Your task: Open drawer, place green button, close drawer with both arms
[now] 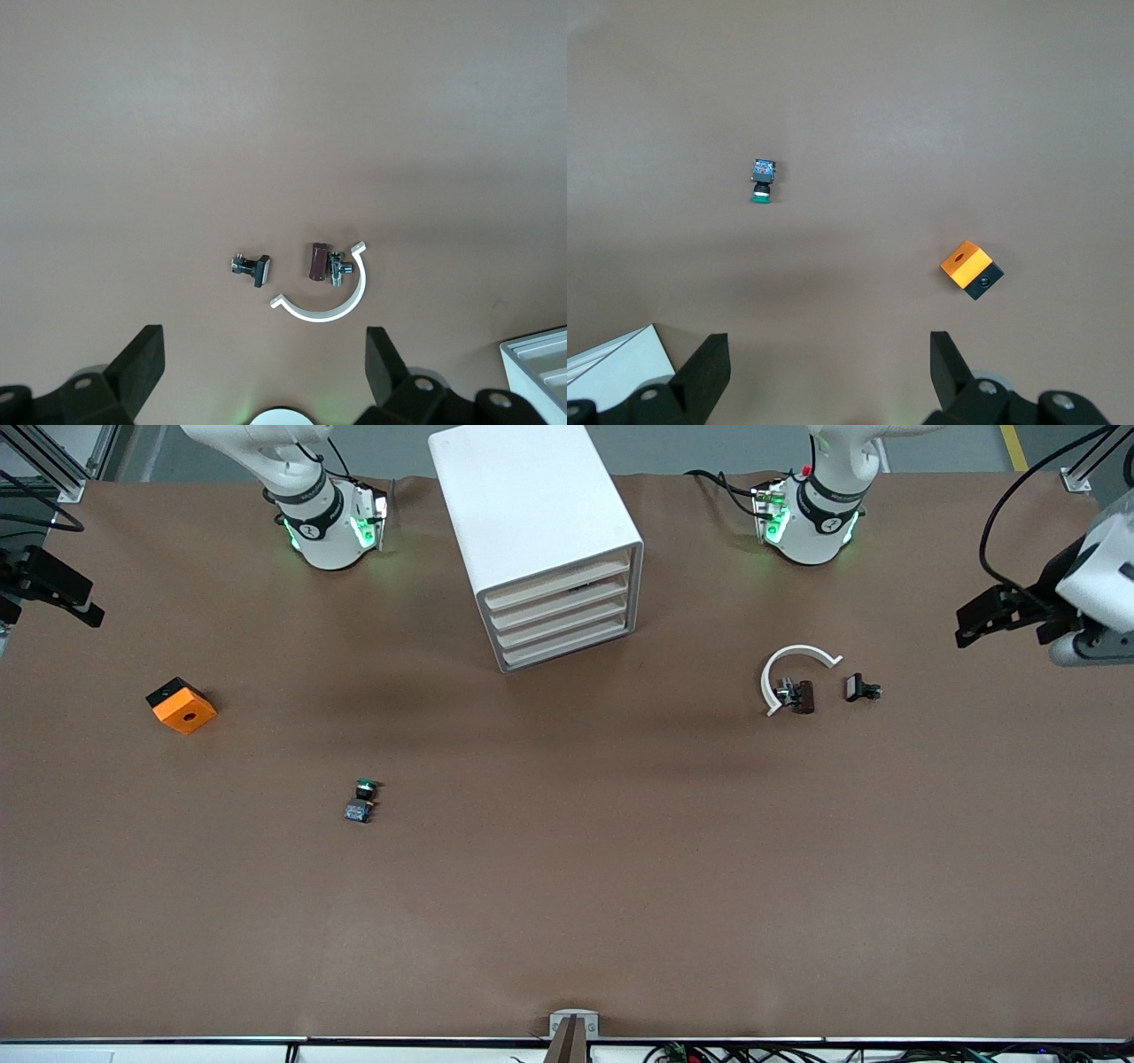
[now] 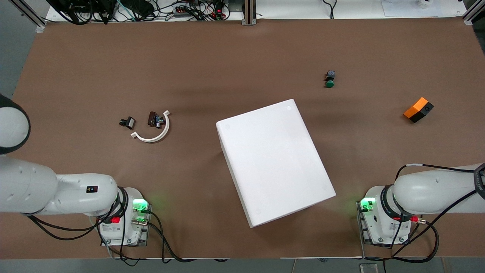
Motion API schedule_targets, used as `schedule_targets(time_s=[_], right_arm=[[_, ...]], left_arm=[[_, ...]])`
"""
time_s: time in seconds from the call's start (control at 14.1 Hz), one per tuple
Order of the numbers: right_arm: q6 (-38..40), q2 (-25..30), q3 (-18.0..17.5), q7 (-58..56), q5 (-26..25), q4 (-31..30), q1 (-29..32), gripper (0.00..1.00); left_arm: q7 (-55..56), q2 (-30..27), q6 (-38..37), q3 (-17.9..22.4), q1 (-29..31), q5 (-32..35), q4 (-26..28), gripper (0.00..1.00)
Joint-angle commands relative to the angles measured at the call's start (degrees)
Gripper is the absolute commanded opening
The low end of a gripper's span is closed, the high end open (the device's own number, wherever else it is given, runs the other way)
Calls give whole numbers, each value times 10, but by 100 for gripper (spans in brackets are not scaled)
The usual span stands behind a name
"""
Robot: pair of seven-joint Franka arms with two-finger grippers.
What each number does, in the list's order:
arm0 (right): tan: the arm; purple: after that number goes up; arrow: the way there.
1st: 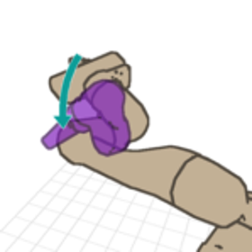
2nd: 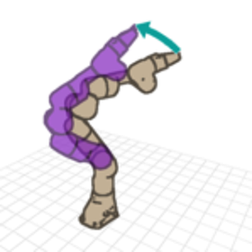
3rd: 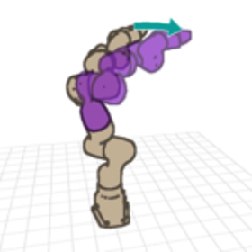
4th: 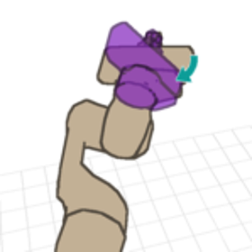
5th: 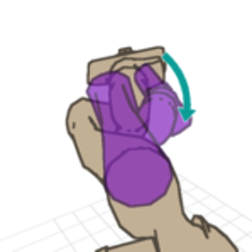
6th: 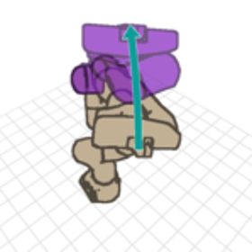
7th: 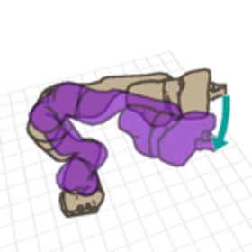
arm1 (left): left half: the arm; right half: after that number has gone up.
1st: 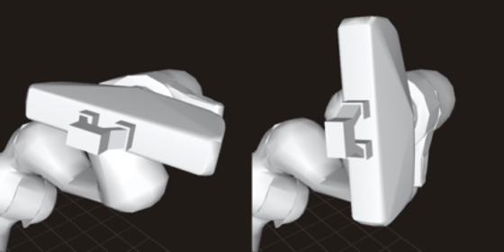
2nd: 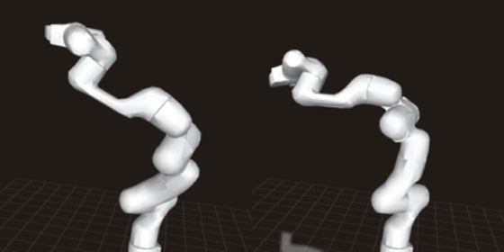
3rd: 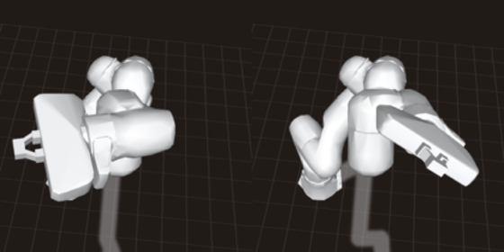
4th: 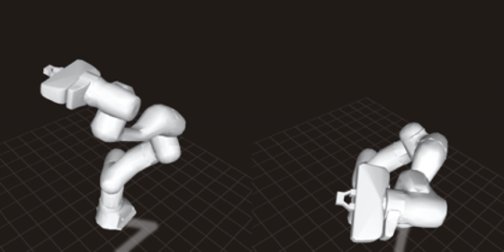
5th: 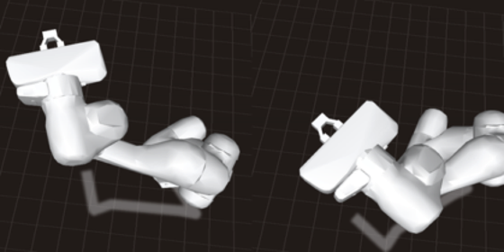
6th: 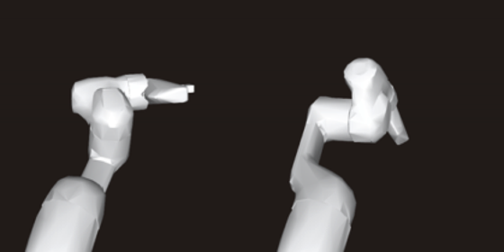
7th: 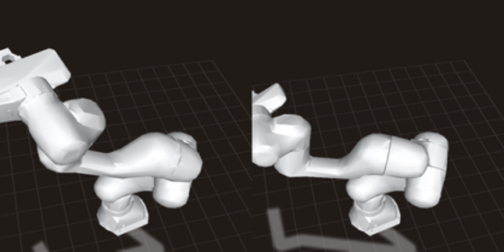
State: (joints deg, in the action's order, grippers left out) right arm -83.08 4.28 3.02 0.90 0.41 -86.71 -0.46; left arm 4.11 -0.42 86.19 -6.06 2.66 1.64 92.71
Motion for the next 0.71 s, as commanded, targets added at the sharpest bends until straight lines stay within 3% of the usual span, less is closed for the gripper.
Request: schedule_targets(time_s=[0.0, 0.35, 0.64], right_arm=[[2, -12, -4, -5, -2, 8, 2, 100], [-12, -76, -4, -9, -1, 13, -8, 100], [-19, -120, -4, -9, 1, 14, -11, 100]], left_arm=[[21, 64, -1, 0, -7, 0, -22, 100], [248, 165, 20, -13, -51, -9, -23, 100], [462, 240, 45, -13, -140, -8, -24, 100]])
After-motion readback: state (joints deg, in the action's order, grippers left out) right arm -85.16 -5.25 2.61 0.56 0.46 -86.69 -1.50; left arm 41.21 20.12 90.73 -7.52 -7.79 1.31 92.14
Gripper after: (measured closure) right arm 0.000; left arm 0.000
